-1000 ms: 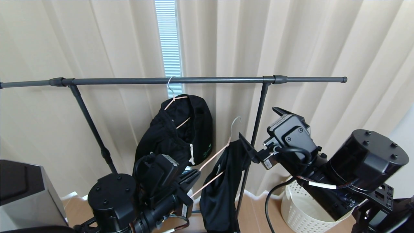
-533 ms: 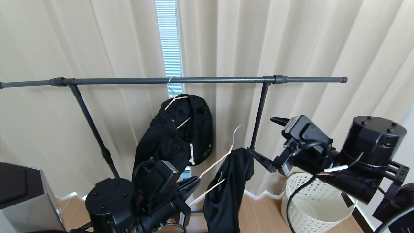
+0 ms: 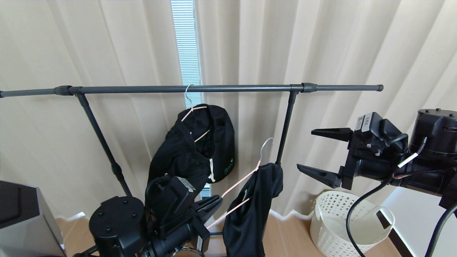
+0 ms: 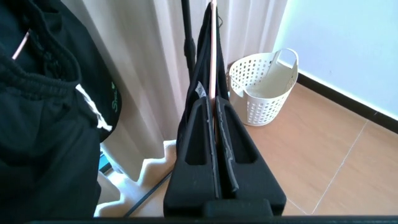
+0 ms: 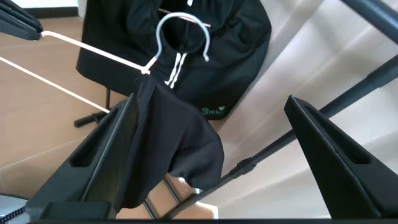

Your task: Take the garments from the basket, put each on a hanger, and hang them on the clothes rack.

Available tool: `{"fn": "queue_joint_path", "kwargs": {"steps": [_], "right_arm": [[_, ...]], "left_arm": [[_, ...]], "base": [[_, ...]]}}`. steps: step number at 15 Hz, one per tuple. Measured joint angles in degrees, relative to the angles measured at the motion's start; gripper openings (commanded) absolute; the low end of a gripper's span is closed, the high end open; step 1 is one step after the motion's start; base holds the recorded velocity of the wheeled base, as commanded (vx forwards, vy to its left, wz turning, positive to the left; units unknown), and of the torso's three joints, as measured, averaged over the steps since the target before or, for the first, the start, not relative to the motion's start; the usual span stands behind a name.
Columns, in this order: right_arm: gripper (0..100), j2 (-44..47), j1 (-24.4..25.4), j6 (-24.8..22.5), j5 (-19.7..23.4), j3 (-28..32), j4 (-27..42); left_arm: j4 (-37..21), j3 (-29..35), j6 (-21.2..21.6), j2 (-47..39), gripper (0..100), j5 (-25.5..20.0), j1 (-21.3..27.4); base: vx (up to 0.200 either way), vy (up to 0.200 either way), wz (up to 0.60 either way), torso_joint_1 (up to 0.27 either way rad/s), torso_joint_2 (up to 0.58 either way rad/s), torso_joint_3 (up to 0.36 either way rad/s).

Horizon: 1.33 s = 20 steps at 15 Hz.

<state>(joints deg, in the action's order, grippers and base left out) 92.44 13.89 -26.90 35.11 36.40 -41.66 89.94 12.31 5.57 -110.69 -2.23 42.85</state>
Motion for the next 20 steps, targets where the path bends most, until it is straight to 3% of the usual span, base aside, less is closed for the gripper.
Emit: {"fn": "queue_joint_path", "kwargs": {"steps": [5,9,13,20], "right_arm": [[100,1.9,-2.2,-1.0,5.6,0.2,0.4],[100,5.2,-2.9,-6.2,6.0,0.3,0.3],[100,8.6,-2.9,-6.5,5.9,1.0,-0.2],[100,13.7,-0.1,-6.1,-3.1,3.9,-0.8]], "left_arm": [[0.0,-1.2,-0.3,2.4,0,-0.9,0.0],[0.0,-1.3,-0.3,3.0,0,-0.9,0.1],[0.0,-1.5,0.0,3.4,0,-0.9,0.3],[0.0,-1.9,0.0,4.3,0,-0.9,1.0]], "base": [[0.000,0.000,0.00,0.000,0.00,0.000],[0.000,0.000,0.00,0.000,0.00,0.000],[0.000,0.000,0.00,0.000,0.00,0.000],[0.000,0.000,0.00,0.000,0.00,0.000]]}}
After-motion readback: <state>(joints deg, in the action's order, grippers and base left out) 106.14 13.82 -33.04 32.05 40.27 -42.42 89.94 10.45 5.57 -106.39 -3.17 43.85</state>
